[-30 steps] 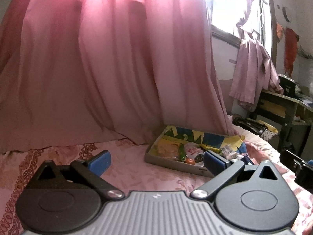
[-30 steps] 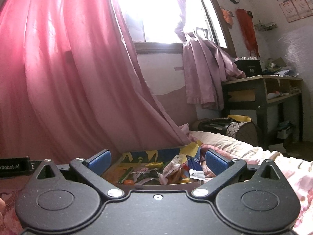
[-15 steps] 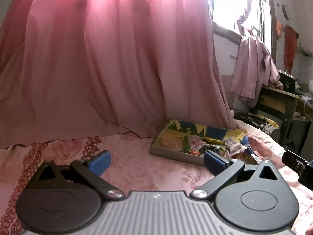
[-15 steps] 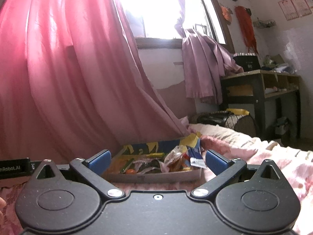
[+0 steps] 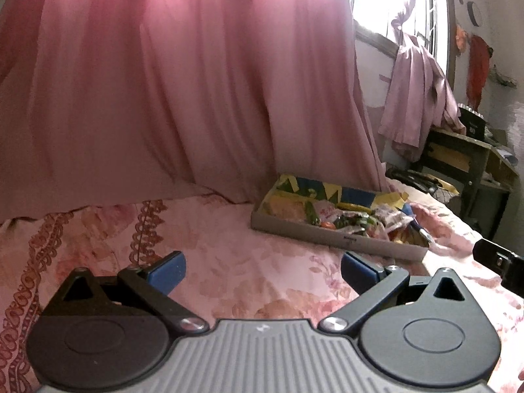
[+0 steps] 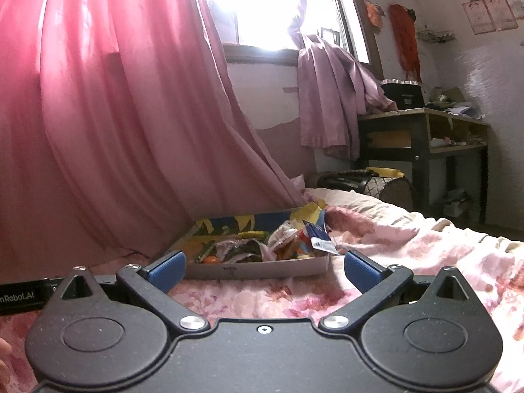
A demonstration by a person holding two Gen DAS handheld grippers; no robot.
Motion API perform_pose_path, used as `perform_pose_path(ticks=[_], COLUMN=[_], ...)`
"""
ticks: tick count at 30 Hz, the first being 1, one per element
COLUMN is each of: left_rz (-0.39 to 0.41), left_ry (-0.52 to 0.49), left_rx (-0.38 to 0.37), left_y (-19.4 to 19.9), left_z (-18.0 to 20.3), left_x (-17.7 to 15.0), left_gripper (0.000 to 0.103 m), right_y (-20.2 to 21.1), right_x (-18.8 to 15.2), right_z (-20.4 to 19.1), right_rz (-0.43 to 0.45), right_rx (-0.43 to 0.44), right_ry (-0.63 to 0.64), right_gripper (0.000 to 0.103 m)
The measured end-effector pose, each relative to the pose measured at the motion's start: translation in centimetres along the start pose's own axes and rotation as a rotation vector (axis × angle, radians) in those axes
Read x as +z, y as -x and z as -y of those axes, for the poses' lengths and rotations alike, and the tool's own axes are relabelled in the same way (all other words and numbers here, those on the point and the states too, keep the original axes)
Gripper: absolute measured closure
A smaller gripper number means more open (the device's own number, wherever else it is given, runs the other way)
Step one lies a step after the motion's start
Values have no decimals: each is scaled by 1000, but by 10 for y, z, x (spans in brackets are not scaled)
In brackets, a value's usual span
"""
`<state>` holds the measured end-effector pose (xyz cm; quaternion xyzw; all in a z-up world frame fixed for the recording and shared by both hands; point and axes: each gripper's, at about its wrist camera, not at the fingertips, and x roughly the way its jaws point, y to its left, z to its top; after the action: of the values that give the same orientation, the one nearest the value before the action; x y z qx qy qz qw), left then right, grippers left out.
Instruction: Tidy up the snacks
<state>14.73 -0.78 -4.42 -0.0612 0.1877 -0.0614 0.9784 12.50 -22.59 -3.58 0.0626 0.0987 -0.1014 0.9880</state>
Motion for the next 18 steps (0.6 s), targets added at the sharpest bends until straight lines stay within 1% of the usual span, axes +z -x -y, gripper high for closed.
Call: perform_pose_path(ticks=[7, 13, 18], left_rz=[-4, -12, -16], left_ry=[-29, -40, -53], left_rx=[-13, -1, 9], left_y=[-4, -6, -6], left_z=[-5, -3, -3], left_x=[-3, -5, -7], left_gripper=[0, 0, 0], right_y=[-2, -9, -8], right_x=[-9, -15, -17], right_z=[-7, -8, -11], right_rz=[-32, -60, -61], right_rx=[-13, 3, 20], right_ry=[5, 12, 20], right_gripper=[1, 1, 1])
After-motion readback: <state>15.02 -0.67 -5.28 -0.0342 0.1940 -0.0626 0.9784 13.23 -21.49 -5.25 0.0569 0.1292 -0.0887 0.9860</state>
